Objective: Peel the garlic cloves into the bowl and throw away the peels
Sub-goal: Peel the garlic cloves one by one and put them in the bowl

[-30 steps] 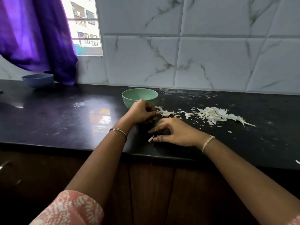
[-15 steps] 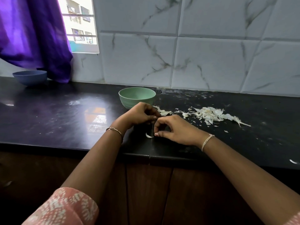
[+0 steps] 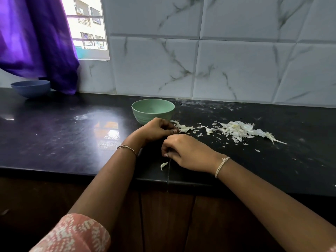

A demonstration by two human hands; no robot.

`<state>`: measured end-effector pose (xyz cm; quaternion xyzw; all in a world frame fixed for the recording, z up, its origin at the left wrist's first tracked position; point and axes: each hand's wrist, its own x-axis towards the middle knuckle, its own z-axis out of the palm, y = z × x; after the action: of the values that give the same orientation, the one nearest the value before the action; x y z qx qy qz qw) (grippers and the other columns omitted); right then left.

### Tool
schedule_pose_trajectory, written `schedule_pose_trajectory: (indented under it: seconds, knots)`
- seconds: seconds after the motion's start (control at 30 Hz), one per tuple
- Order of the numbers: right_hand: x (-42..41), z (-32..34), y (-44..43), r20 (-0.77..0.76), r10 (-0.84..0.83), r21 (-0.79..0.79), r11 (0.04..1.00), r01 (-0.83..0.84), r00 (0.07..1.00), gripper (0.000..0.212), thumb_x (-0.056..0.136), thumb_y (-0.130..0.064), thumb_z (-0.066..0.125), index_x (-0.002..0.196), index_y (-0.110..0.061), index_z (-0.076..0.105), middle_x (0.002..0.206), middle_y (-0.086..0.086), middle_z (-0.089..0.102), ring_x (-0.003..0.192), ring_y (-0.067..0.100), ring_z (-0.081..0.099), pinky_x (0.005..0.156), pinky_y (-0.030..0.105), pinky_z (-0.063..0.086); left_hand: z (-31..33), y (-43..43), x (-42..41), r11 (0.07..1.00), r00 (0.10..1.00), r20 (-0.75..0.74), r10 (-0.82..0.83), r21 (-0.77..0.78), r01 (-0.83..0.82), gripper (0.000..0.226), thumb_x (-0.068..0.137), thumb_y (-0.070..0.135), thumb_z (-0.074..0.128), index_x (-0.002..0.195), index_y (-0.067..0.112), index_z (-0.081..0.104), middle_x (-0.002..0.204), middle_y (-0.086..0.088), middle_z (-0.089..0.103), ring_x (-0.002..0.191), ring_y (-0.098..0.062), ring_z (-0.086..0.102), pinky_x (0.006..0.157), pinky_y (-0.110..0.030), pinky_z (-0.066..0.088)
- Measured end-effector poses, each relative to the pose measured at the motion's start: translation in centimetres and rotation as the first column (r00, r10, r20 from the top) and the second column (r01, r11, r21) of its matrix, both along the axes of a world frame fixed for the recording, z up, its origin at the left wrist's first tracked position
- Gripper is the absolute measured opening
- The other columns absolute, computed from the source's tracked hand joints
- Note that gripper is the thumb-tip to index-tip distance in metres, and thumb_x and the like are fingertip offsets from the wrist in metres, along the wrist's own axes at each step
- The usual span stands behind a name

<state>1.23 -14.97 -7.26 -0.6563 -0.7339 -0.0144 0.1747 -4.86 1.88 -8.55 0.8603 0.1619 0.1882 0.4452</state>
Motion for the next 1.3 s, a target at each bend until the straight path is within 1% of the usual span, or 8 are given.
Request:
schedule_pose_trajectory:
  seconds: [0.23,0.4,0.6,0.7,0.8,1.0,1.13,1.3]
  knots:
    - [-1.2,1.3,-0.9,-0.173,0.142,-0.066,0.986,-0.156,0.975,0.016,0.092,-0.017,0.066,0.106,-0.017,0.074,0.101,-0.002,0.067,0.091,0.006,0.062,0.084,0.019,0.047,0.2,-0.4,-0.1,1.0,1.0,0.005,0.017,-0.015,-0.017,0.02,0.09,0.017,0.069,0.105,0.005,0.071,0.098,-0.006,0.071,0.087,-0.008,0.062,0.082,-0.018,0.05]
    - [-1.9,1.1,-1.4,0.033,0.127,-0.057,0.991,-0.125,0.991,0.018,0.089,-0.015,0.068,0.105,-0.021,0.075,0.103,-0.006,0.066,0.092,0.007,0.06,0.083,0.016,0.042,0.4,-0.9,-0.8,0.996,1.0,0.026,-0.005,-0.092,0.007,0.024,0.092,0.013,0.065,0.109,-0.003,0.068,0.1,-0.018,0.071,0.086,-0.017,0.063,0.077,-0.02,0.054]
    - [-2.1,0.0,-1.6,0.14,0.065,0.004,0.998,-0.066,0.988,0.02,0.096,-0.02,0.058,0.114,-0.022,0.067,0.108,-0.003,0.061,0.101,0.018,0.059,0.089,0.035,0.048,0.2,-1.3,-1.4,0.992,0.999,0.052,-0.001,-0.129,0.007,0.027,0.092,0.013,0.065,0.11,-0.007,0.066,0.1,-0.019,0.07,0.085,-0.016,0.063,0.076,-0.019,0.053]
    - [-0.7,0.2,-1.4,0.056,0.053,0.031,0.998,-0.055,0.997,0.012,0.092,-0.013,0.062,0.1,-0.017,0.068,0.1,-0.002,0.06,0.094,0.015,0.057,0.085,0.032,0.047,0.2,-1.3,-1.4,0.996,0.998,0.061,0.004,-0.089,0.001,0.023,0.092,0.012,0.065,0.108,-0.004,0.068,0.102,-0.016,0.071,0.087,-0.013,0.062,0.081,-0.02,0.052]
    - [1.8,1.1,-1.6,-0.141,-0.005,0.068,0.998,0.014,0.99,0.011,0.084,-0.006,0.07,0.092,-0.013,0.069,0.09,-0.002,0.067,0.081,0.01,0.06,0.077,0.025,0.048,0.2,-1.4,-1.2,0.992,0.998,0.07,-0.002,-0.123,0.011,0.015,0.092,0.007,0.063,0.102,-0.005,0.067,0.093,-0.018,0.067,0.073,-0.013,0.06,0.069,-0.017,0.052]
    - [7.2,2.6,-2.8,-0.518,-0.183,-0.048,0.982,0.185,0.836,0.01,0.08,-0.006,0.076,0.088,-0.004,0.07,0.085,0.014,0.072,0.075,0.015,0.065,0.077,0.032,0.055,0.2,-1.4,0.0,0.993,1.0,0.0,-0.022,-0.118,0.022,0.023,0.093,0.011,0.064,0.105,-0.008,0.065,0.087,-0.019,0.062,0.056,-0.007,0.054,0.056,-0.014,0.048]
    - [10.3,3.3,-3.2,-0.514,-0.287,-0.205,0.956,0.209,0.808,0.013,0.08,-0.005,0.077,0.091,0.0,0.073,0.084,0.018,0.073,0.076,0.022,0.068,0.076,0.033,0.058,1.3,-1.0,1.8,0.995,0.99,-0.113,-0.083,-0.065,0.076,0.018,0.094,0.017,0.063,0.104,0.003,0.067,0.09,-0.01,0.069,0.059,-0.007,0.058,0.053,-0.016,0.049]
    - [12.6,4.6,-2.6,-0.4,-0.347,-0.218,0.935,0.28,0.848,0.011,0.075,-0.017,0.083,0.08,-0.009,0.076,0.076,0.005,0.074,0.067,0.008,0.063,0.066,0.023,0.051,2.3,-1.1,5.5,0.992,0.986,-0.15,-0.077,0.087,0.091,0.01,0.094,0.019,0.063,0.089,0.011,0.067,0.068,-0.002,0.063,0.046,-0.002,0.053,0.047,-0.016,0.045]
